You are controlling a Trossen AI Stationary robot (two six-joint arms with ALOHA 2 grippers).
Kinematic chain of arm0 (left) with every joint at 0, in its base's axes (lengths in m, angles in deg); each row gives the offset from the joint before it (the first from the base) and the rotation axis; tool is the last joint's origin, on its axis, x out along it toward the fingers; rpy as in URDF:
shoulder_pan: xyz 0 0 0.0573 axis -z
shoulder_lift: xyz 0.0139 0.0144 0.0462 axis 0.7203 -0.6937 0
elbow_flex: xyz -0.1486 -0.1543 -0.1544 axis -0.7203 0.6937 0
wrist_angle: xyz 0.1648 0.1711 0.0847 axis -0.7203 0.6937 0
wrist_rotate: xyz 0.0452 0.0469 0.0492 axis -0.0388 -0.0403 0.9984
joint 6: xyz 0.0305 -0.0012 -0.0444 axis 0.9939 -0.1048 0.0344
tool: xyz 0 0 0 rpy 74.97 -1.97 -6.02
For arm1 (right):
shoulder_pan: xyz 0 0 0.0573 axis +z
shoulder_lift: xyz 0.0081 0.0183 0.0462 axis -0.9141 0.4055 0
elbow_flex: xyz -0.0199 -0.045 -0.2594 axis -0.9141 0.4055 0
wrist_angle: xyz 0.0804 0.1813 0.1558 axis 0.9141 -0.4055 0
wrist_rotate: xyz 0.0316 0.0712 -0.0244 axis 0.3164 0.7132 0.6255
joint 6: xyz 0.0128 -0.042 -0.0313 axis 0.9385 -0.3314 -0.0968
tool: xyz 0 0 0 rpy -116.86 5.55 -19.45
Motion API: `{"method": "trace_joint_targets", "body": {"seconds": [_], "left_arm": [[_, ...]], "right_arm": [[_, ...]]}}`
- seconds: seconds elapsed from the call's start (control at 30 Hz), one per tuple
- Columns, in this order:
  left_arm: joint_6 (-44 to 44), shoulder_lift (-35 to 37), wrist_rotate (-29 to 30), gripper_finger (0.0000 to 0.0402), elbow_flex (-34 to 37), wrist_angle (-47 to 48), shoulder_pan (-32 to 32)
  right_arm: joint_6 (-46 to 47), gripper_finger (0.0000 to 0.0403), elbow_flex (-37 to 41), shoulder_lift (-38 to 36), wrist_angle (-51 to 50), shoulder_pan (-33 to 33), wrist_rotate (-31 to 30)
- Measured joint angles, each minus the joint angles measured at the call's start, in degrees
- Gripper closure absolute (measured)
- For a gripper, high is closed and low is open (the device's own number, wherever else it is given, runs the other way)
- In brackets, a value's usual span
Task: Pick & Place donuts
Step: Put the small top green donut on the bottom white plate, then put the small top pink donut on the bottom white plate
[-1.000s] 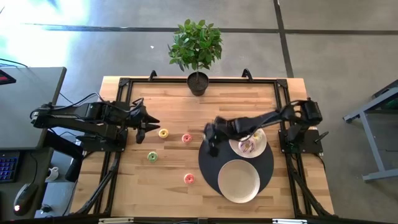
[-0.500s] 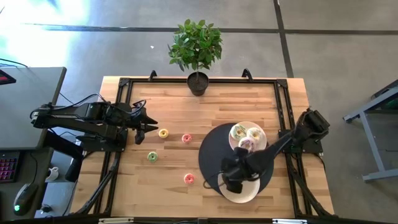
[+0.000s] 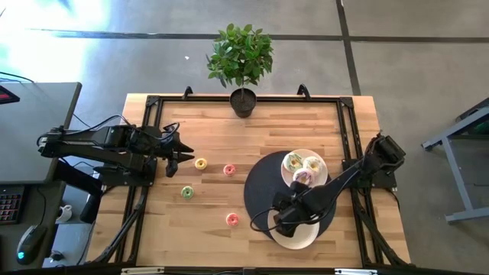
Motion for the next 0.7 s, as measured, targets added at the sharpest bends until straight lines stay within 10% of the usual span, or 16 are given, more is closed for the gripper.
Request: {"method": "trace_joint_targets", "body": {"seconds": [0.43, 0.7], "left_arm": [[0.0, 0.0, -0.02, 0.0283, 0.0, 0.0, 0.0], [0.0, 0.0, -0.02, 0.0283, 0.0, -0.4, 0.0]], "right_arm": [[-1.6, 0.0301, 0.01, 0.02, 3.02, -0.37, 1.34], [-21.98, 0.0289, 0.02, 0.46, 28.94, -5.34, -19.25]]}}
